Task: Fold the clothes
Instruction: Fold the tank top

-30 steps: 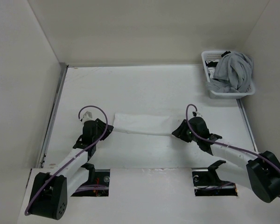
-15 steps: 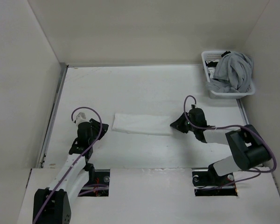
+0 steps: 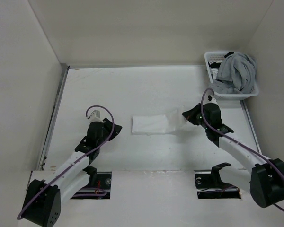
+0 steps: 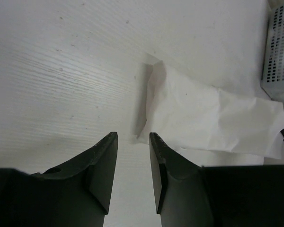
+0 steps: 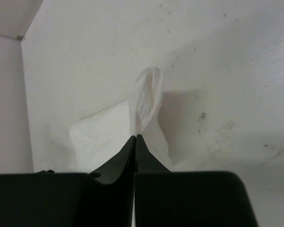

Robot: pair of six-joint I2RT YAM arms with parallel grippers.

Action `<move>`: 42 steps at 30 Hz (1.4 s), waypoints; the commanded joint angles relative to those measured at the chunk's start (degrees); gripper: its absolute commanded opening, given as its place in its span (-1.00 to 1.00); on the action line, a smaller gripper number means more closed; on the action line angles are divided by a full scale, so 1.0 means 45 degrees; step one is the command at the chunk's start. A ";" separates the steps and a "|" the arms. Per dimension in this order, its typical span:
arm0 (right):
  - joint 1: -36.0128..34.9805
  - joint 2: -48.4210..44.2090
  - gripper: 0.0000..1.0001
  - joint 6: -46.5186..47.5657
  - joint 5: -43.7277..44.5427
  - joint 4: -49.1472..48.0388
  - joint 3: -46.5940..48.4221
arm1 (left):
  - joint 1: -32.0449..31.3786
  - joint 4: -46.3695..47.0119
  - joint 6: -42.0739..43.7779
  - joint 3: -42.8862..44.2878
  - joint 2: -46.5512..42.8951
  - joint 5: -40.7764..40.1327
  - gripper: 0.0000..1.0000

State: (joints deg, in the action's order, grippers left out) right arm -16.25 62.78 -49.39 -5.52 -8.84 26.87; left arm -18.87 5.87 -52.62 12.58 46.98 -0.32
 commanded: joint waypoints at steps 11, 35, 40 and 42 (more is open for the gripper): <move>-0.5280 0.2859 -0.97 0.2108 0.4857 0.5634 0.6660 | -0.1362 0.1762 -0.0279 0.0545 0.0322 -0.0262 -0.35; -0.9485 0.3069 -0.40 0.1774 0.6460 0.3338 0.7027 | 0.1548 0.0376 0.0071 0.0309 -0.1242 0.1321 -0.20; -0.6621 -0.1483 -0.90 0.2088 0.6480 0.1538 0.2630 | 0.0905 0.0317 0.0618 0.0895 -0.0170 0.0502 -0.14; -0.4864 -0.2716 -0.97 0.1913 0.6325 0.1030 0.1339 | 0.0632 0.0317 0.0794 0.1110 0.0241 0.0151 -0.14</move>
State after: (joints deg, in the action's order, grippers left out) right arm -45.25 54.65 -41.12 21.71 2.81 39.20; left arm -14.57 5.96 -51.62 13.82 46.46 3.11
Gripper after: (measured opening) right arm 0.024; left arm 0.426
